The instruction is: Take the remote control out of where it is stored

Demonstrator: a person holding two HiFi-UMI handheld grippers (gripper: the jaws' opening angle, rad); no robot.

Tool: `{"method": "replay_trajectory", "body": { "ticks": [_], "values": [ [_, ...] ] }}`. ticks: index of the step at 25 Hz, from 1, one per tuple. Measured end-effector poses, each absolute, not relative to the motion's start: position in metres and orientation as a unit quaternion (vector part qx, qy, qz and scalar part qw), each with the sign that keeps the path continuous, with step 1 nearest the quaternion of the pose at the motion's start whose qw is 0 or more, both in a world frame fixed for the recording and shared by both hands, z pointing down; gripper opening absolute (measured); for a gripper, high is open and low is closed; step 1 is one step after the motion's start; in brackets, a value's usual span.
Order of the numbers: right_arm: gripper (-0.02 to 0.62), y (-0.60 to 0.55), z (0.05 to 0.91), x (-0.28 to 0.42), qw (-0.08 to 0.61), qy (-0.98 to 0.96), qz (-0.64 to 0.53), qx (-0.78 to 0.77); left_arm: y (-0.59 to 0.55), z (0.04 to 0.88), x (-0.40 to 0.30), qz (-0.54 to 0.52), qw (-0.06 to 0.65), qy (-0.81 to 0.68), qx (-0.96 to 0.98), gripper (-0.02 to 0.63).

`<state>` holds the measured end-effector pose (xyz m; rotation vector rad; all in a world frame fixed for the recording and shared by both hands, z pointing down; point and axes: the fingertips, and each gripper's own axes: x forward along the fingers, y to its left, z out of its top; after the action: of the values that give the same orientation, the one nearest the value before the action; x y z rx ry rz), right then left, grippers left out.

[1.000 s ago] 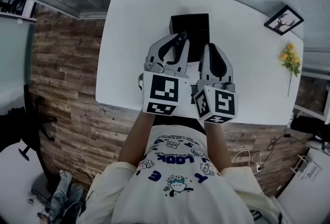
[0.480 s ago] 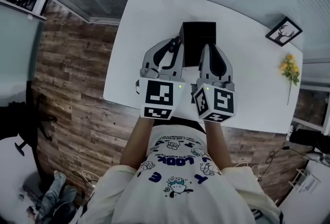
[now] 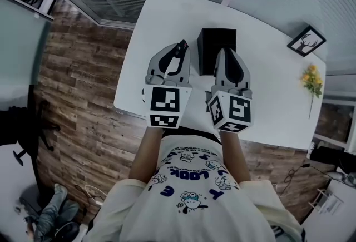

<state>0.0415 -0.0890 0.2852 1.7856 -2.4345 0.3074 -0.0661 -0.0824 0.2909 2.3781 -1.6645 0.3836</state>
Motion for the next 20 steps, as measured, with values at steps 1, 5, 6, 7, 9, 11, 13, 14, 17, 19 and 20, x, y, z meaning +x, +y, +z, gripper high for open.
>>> {"method": "replay_trajectory", "body": {
  "ticks": [1, 5, 6, 7, 9, 11, 13, 14, 17, 19, 20],
  "values": [
    [0.048, -0.0893, 0.2845, 0.0408, 0.054, -0.802, 0.100, 0.587, -0.0827, 0.2907, -0.0670, 0.130, 0.107, -0.566, 0.807, 0.069],
    [0.048, -0.0906, 0.2828, 0.0396, 0.055, -0.802, 0.098, 0.587, -0.0849, 0.2892, -0.0680, 0.130, 0.107, -0.566, 0.807, 0.069],
    [0.048, -0.0908, 0.2826, 0.0398, 0.055, -0.801, 0.099, 0.587, -0.0853, 0.2888, -0.0677, 0.130, 0.106, -0.566, 0.807, 0.069],
    [0.048, -0.0910, 0.2827, 0.0402, 0.055, -0.801, 0.100, 0.588, -0.0856, 0.2887, -0.0670, 0.131, 0.106, -0.566, 0.807, 0.069],
    [0.048, -0.0914, 0.2835, 0.0414, 0.055, -0.800, 0.101, 0.588, -0.0861, 0.2893, -0.0652, 0.132, 0.106, -0.566, 0.807, 0.069],
    [0.048, -0.0918, 0.2841, 0.0422, 0.054, -0.800, 0.102, 0.589, -0.0866, 0.2902, -0.0634, 0.132, 0.106, -0.565, 0.808, 0.069],
    [0.048, -0.0923, 0.2841, 0.0421, 0.054, -0.800, 0.102, 0.589, -0.0870, 0.2905, -0.0625, 0.133, 0.106, -0.563, 0.809, 0.069],
    [0.048, -0.0921, 0.2840, 0.0418, 0.054, -0.800, 0.102, 0.589, -0.0870, 0.2904, -0.0623, 0.133, 0.106, -0.563, 0.809, 0.069],
    [0.048, -0.0911, 0.2834, 0.0414, 0.055, -0.799, 0.101, 0.590, -0.0862, 0.2891, -0.0621, 0.133, 0.105, -0.562, 0.809, 0.069],
    [0.048, -0.0912, 0.2828, 0.0420, 0.056, -0.799, 0.101, 0.591, -0.0864, 0.2881, -0.0611, 0.133, 0.104, -0.561, 0.810, 0.069],
    [0.048, -0.0915, 0.2826, 0.0426, 0.057, -0.798, 0.101, 0.591, -0.0867, 0.2878, -0.0603, 0.132, 0.104, -0.561, 0.811, 0.069]
  ]
}}
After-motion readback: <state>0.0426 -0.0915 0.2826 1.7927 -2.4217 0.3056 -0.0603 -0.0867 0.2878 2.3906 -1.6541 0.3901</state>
